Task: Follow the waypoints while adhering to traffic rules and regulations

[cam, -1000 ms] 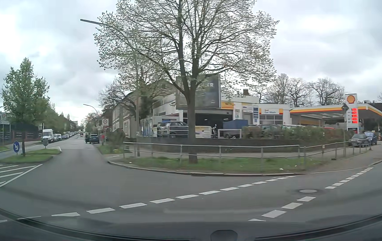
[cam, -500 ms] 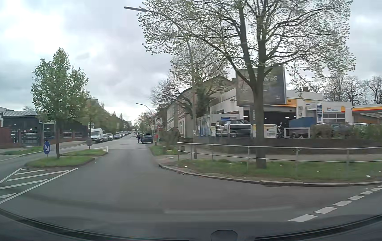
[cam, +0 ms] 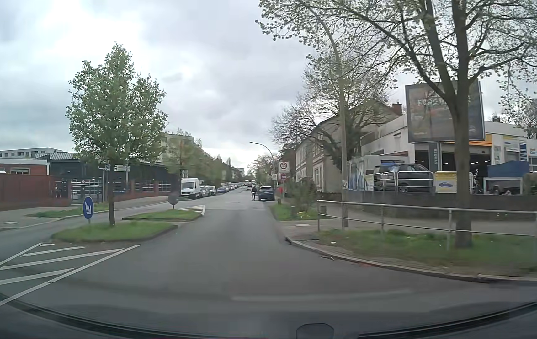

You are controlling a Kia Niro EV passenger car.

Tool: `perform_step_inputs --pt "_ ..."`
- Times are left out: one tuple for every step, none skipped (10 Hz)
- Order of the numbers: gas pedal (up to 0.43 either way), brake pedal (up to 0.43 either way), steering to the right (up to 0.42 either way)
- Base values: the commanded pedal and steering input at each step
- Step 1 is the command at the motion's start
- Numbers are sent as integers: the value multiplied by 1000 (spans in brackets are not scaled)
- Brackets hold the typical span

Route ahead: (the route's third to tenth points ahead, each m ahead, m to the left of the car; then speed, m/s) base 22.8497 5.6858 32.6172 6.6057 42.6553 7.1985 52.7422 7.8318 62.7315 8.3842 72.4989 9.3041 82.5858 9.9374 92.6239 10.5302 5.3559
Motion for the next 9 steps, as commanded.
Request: perform_step_inputs --pt "209 0 -162" --pt "209 0 -146" --pt "209 0 -130" --pt "197 6 -115" --pt "197 6 -96" --pt "209 0 -84" --pt "209 6 -76" --pt "209 6 -68" --pt "220 0 -56"
